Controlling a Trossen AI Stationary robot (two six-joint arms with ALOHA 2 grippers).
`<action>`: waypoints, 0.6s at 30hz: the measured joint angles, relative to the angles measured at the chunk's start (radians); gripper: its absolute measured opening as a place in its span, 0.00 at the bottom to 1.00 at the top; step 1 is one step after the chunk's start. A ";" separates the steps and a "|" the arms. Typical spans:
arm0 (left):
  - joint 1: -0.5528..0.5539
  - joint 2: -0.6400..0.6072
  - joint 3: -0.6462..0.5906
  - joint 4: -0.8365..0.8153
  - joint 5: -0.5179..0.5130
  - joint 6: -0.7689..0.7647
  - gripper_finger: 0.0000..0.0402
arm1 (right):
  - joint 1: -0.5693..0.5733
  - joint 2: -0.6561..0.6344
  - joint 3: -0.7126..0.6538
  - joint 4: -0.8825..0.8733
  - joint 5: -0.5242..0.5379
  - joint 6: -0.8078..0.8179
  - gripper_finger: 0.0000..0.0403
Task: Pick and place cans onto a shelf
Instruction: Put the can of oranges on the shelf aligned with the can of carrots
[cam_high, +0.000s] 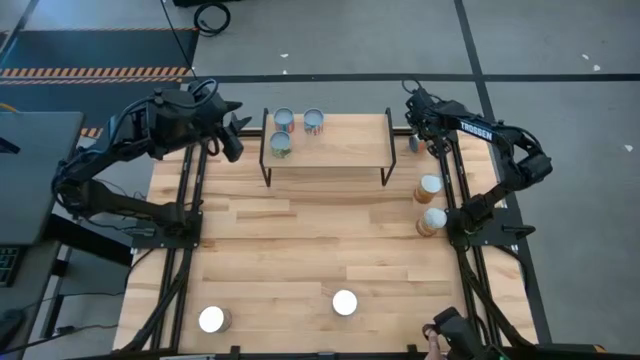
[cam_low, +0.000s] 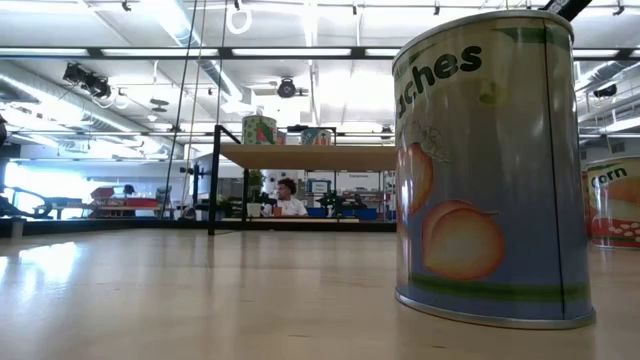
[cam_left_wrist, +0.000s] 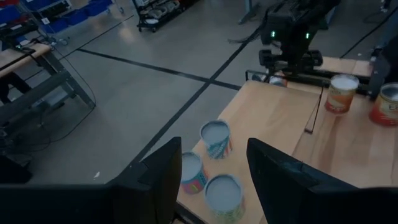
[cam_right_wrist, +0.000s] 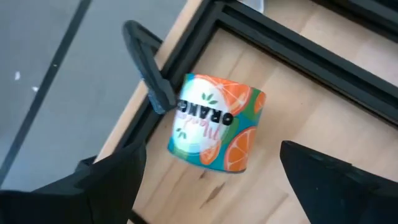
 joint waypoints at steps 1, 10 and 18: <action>-0.001 -0.005 0.000 -0.002 0.000 0.004 0.47 | 0.000 -0.005 0.001 0.001 0.000 -0.018 0.94; -0.001 -0.038 0.000 -0.006 0.052 0.009 0.47 | 0.010 -0.011 0.001 -0.006 -0.039 -0.138 0.94; -0.001 -0.044 0.000 -0.065 0.129 -0.053 0.47 | -0.041 -0.008 0.001 -0.025 -0.092 0.055 0.94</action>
